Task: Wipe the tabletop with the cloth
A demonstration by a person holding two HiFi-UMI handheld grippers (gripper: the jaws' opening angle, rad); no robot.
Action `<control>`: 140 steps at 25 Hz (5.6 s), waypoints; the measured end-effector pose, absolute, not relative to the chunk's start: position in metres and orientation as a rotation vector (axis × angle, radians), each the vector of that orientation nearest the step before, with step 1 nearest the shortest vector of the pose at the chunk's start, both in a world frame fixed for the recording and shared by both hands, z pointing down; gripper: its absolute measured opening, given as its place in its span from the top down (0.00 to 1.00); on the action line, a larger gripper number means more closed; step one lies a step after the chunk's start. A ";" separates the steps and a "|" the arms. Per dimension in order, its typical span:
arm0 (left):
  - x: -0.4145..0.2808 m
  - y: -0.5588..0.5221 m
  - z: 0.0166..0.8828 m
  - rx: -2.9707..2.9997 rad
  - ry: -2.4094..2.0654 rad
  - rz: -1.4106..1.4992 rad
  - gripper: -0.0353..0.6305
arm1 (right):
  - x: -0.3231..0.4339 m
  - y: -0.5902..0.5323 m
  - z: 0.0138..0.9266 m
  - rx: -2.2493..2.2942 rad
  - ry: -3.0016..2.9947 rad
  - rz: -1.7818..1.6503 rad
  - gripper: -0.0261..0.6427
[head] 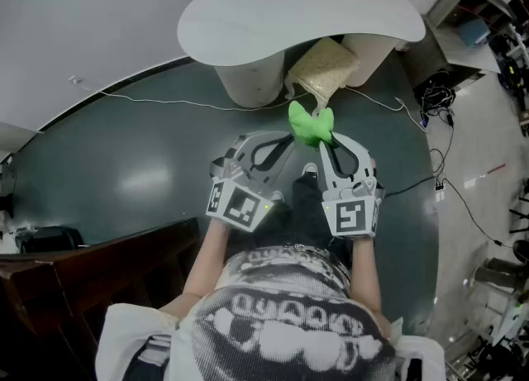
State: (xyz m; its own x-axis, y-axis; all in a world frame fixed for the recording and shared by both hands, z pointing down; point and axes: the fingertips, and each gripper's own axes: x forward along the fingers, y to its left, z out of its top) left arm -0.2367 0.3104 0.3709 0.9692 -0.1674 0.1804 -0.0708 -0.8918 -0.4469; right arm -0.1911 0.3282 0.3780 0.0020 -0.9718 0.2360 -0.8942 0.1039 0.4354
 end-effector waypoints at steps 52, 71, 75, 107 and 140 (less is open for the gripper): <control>-0.009 0.237 0.374 -2.620 0.303 -0.413 0.93 | 0.061 0.253 0.395 1.830 -2.034 -0.144 0.88; 0.025 0.168 0.393 -2.635 0.309 -0.468 0.93 | 0.092 0.179 0.410 1.801 -2.066 -0.077 0.88; 0.031 0.125 0.395 -2.642 0.323 -0.477 0.93 | 0.094 0.137 0.411 1.764 -2.077 -0.090 0.88; 0.024 -0.172 0.413 -2.652 0.387 -0.487 0.93 | 0.102 -0.148 0.425 1.665 -2.007 -0.054 0.88; -0.138 -0.244 0.429 -2.542 1.056 -0.732 0.93 | -0.060 -0.417 0.530 1.110 -2.232 -0.138 0.88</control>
State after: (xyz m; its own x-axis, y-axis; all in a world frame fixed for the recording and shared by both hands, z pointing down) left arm -0.1378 -0.2445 0.4291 0.6020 -0.7217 0.3417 -0.5732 -0.6885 -0.4443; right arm -0.0604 -0.4166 0.5303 -0.4437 -0.7485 0.4929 -0.6820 0.6388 0.3561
